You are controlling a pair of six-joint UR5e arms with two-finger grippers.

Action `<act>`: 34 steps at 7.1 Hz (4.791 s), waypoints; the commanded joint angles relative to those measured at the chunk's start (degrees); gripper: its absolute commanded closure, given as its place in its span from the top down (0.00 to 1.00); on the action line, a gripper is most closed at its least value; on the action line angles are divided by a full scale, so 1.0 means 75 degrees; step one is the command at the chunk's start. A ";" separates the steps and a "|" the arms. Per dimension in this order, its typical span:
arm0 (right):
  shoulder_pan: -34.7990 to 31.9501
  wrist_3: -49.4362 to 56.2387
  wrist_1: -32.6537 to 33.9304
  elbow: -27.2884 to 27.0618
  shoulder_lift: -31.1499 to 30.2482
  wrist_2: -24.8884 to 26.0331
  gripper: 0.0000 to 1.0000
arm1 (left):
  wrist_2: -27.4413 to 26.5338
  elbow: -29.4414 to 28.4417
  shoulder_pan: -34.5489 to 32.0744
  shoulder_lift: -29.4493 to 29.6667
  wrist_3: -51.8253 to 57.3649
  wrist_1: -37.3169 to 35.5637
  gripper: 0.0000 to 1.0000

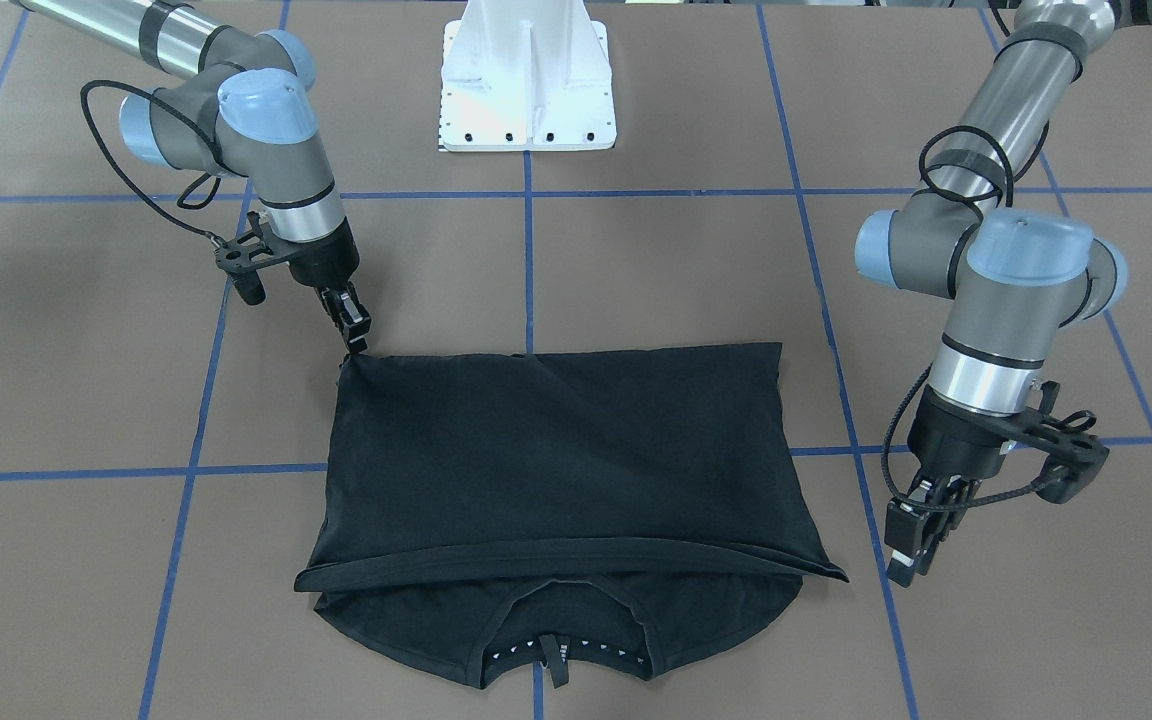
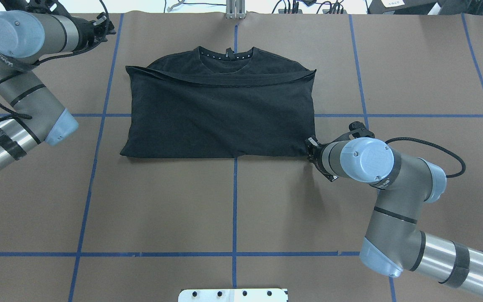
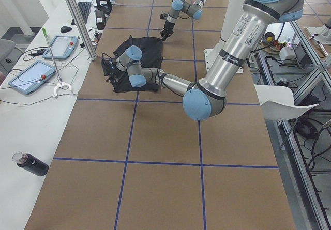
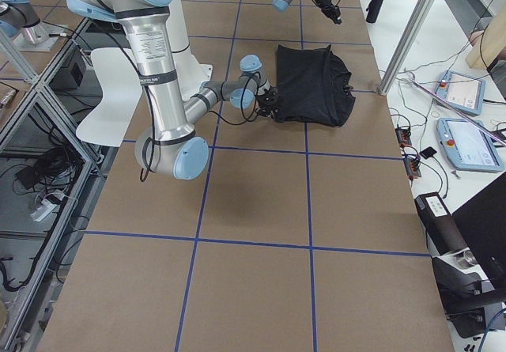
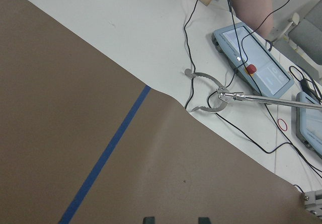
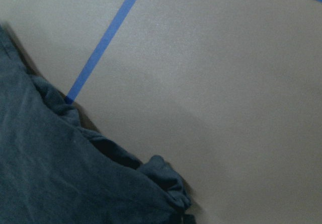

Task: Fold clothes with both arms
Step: 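Press and adjust the folded corner with the right gripper, then drag the shirt's corner with the right gripper toward the robot, rotating it, then move the left gripper to the shirt's side while the right gripper reaches the collar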

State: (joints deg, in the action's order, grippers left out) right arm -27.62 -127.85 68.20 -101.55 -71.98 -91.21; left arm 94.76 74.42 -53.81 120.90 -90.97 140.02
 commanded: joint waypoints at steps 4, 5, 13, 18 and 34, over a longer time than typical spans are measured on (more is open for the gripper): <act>-0.0054 -0.0063 0.0094 -0.0430 -0.0223 0.0044 0.43 | -0.0025 -0.0008 0.0027 0.0005 0.0000 -0.0001 0.40; -0.0090 -0.0051 0.0094 -0.0383 -0.0211 0.0044 0.64 | -0.0037 -0.0008 0.0027 0.0005 0.0000 -0.0001 0.40; -0.0172 -0.0004 0.0094 0.0379 0.0199 0.0067 0.47 | -0.0084 0.0015 0.0062 -0.0042 -0.0059 -0.0013 0.41; -0.0242 0.0031 0.0106 0.0262 0.0199 0.0009 0.00 | -0.0084 0.0027 0.0074 -0.0030 -0.0082 -0.0013 0.42; -0.0177 0.1103 0.3704 -0.3010 0.0817 -0.0741 1.00 | 0.0601 0.3795 0.2351 -0.1607 -0.1744 -0.2191 0.69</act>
State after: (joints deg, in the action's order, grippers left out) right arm -21.28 -124.31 96.35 -126.80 -70.01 -96.56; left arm 103.94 97.94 -42.41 112.94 -101.80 126.66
